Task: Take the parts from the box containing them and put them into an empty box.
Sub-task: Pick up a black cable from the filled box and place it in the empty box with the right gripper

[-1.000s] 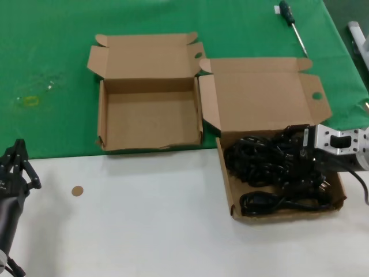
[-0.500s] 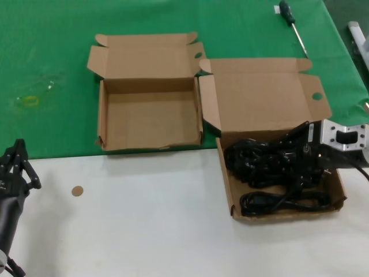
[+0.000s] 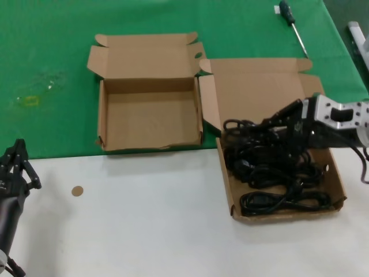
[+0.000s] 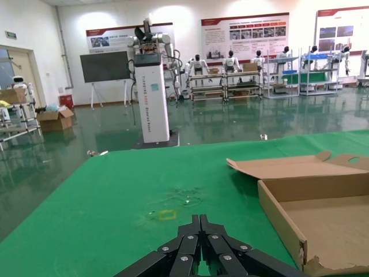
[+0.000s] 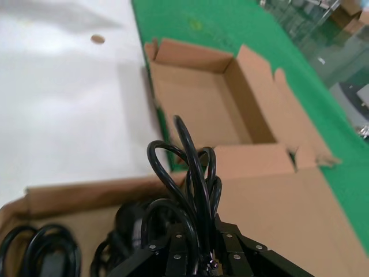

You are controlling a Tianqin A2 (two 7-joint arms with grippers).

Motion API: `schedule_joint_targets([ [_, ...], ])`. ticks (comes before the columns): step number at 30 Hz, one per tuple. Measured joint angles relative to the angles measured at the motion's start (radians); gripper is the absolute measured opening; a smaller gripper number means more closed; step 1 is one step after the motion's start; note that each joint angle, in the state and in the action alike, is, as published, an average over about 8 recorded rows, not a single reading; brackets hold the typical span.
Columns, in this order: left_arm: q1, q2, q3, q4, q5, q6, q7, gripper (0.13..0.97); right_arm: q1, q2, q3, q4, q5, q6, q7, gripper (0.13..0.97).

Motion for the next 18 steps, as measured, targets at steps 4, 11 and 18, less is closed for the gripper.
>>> schedule_joint_targets([
  [4,0.000,0.000,0.000,0.000,0.000,0.000,0.000,0.152,0.028,-0.027,-0.005,-0.003,-0.008,0.006,0.011,0.211],
  [11,0.000,0.000,0.000,0.000,0.000,0.000,0.000,0.152,0.072,-0.104,-0.032,-0.022,-0.039,0.031,0.024,0.210],
  [18,0.000,0.000,0.000,0.000,0.000,0.000,0.000,0.152,0.115,-0.205,-0.073,-0.068,-0.082,0.065,0.022,0.210],
])
